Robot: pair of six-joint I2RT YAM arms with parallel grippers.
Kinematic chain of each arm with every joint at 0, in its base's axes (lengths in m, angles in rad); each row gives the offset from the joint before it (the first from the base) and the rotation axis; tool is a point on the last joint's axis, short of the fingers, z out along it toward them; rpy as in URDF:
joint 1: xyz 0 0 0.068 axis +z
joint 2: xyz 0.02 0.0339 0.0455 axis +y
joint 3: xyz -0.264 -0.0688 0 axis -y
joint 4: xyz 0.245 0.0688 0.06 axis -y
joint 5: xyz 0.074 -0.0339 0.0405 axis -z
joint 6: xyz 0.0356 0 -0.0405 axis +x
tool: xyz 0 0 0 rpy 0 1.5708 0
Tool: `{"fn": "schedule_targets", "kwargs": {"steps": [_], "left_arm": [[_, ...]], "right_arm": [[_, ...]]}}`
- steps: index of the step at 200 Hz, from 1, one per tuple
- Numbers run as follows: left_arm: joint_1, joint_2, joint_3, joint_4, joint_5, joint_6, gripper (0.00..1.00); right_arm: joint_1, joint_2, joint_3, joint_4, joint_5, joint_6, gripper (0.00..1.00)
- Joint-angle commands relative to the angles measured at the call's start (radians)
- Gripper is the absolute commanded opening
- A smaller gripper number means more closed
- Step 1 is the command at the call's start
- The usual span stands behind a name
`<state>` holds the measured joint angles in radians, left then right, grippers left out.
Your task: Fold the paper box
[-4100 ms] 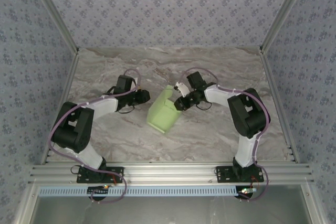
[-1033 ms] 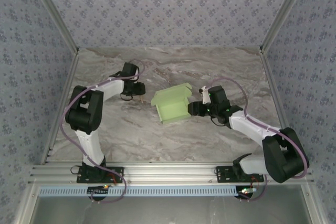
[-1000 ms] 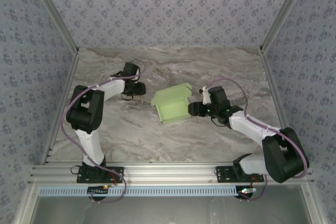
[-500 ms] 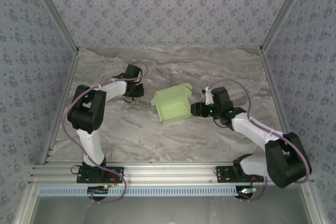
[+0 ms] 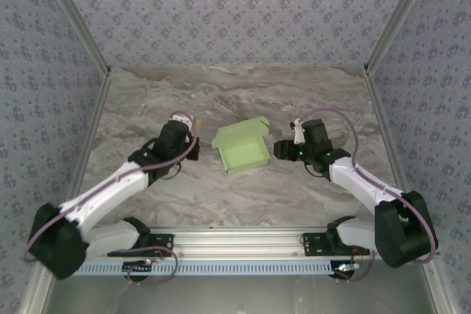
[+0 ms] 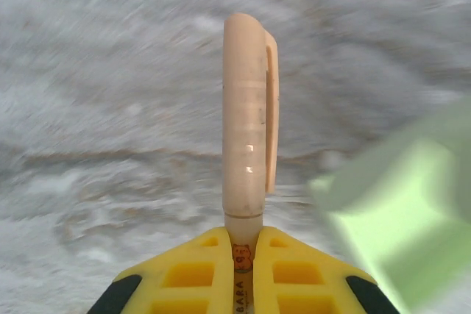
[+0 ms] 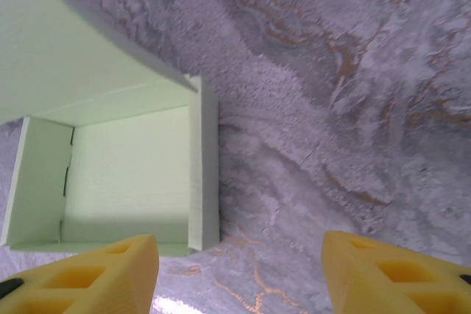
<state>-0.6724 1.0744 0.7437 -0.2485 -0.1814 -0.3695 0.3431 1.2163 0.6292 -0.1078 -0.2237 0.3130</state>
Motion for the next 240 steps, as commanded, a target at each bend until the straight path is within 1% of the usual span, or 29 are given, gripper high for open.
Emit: {"fn": "schedule_targets", "kwargs": {"steps": [1,14,29,46,64,85,102,134,167,181,208,240], "left_arm": [[-0.143,-0.094,-0.039,0.035,-0.011,0.101,0.09],[-0.232,-0.096,-0.043,0.083,0.013,0.179,0.1],[-0.293,-0.018,-0.005,0.105,0.045,0.272,0.1],[-0.313,0.138,0.097,0.06,0.052,0.374,0.1],[-0.317,0.297,0.195,0.03,0.024,0.475,0.1],[-0.317,0.426,0.273,0.019,-0.024,0.581,0.1],[-0.315,0.519,0.322,0.009,-0.038,0.639,0.1],[-0.306,0.676,0.401,-0.007,-0.09,0.674,0.11],[-0.3,0.772,0.464,-0.025,-0.152,0.684,0.15],[-0.291,0.787,0.481,-0.041,-0.167,0.68,0.16],[-0.287,0.776,0.481,-0.046,-0.166,0.664,0.22],[-0.283,0.743,0.469,-0.047,-0.167,0.643,0.33]], "right_arm": [[-0.027,-0.006,0.036,-0.036,0.012,-0.018,0.62],[-0.042,-0.008,0.036,-0.043,0.016,-0.018,0.62],[-0.058,-0.018,0.032,-0.054,0.02,-0.017,0.63],[-0.073,-0.036,0.023,-0.065,0.017,-0.014,0.63],[-0.086,-0.062,0.015,-0.089,0.021,-0.016,0.63],[-0.103,-0.091,0.002,-0.104,0.02,-0.021,0.63],[-0.115,-0.104,-0.015,-0.098,0.016,-0.022,0.64],[-0.127,-0.098,-0.022,-0.091,0.004,-0.022,0.64],[-0.127,-0.098,-0.023,-0.091,-0.001,-0.02,0.64],[-0.127,-0.1,-0.027,-0.089,-0.003,-0.018,0.64],[-0.127,-0.095,-0.031,-0.082,-0.006,-0.014,0.64],[-0.123,-0.086,-0.029,-0.069,-0.018,-0.005,0.64]]}}
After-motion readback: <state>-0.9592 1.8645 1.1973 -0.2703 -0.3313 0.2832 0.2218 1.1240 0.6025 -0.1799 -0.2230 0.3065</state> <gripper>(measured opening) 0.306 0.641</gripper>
